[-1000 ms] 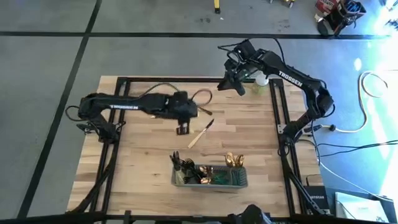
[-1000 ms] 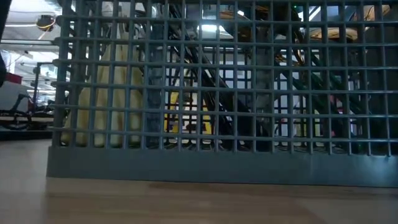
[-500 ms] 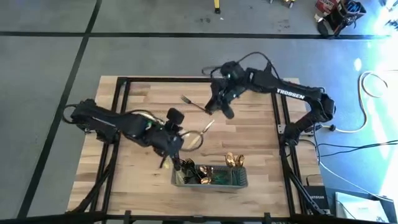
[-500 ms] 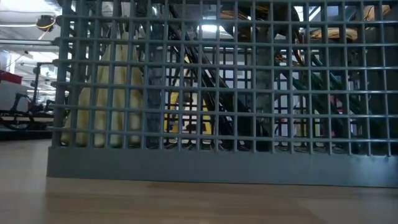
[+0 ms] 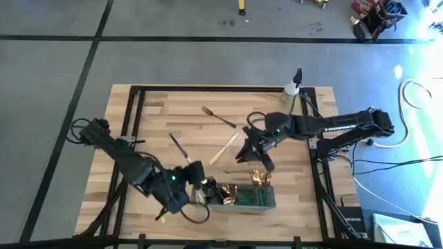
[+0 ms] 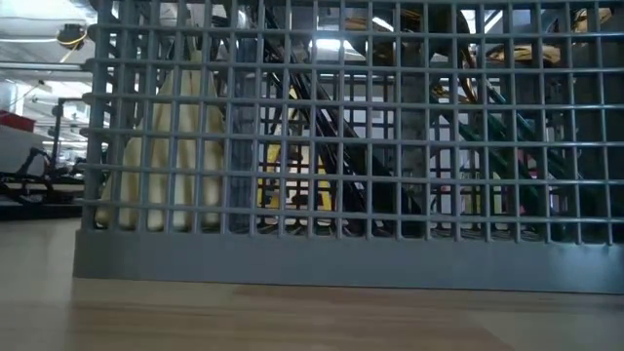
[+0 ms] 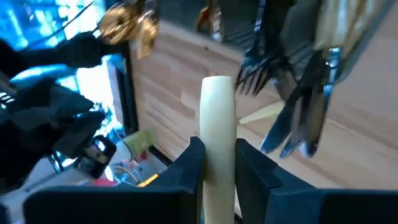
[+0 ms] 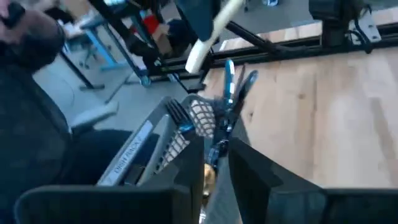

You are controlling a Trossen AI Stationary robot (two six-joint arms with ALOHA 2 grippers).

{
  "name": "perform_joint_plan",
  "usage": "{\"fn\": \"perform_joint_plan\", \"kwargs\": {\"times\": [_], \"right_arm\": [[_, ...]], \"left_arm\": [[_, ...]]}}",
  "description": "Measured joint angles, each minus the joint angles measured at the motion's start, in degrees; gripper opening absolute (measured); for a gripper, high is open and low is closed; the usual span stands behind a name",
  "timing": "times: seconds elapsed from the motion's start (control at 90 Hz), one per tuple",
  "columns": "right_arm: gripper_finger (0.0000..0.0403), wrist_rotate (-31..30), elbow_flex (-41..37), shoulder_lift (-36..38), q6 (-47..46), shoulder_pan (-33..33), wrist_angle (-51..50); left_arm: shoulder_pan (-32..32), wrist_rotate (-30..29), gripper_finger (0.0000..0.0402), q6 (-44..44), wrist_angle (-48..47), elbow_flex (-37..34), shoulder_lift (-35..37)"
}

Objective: Sort silverware
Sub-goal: Put the top yellow knife into the gray cutlery rack

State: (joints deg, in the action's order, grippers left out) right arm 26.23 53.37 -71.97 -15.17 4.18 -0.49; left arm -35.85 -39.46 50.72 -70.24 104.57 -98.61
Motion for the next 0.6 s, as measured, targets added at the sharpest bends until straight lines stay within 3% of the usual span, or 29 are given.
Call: {"fn": "perform_joint_plan", "kwargs": {"times": [0.156,0.278,0.6], "right_arm": [[0.0056,-5.93,-2.71,-1.13,0.21,4.61,17.16],[0.0056,-6.75,-2.74,-3.78,1.97,6.08,28.43],[0.0056,-9.11,-2.74,-7.04,1.99,5.40,30.65]], "left_arm": [[-0.60,-0.01,0.0044,4.51,0.19,-0.01,-3.74],[-1.43,-0.21,0.0044,6.34,-0.91,-0.02,-5.37],[-4.60,-1.25,0.0044,6.52,-4.65,-0.12,-5.88]]}}
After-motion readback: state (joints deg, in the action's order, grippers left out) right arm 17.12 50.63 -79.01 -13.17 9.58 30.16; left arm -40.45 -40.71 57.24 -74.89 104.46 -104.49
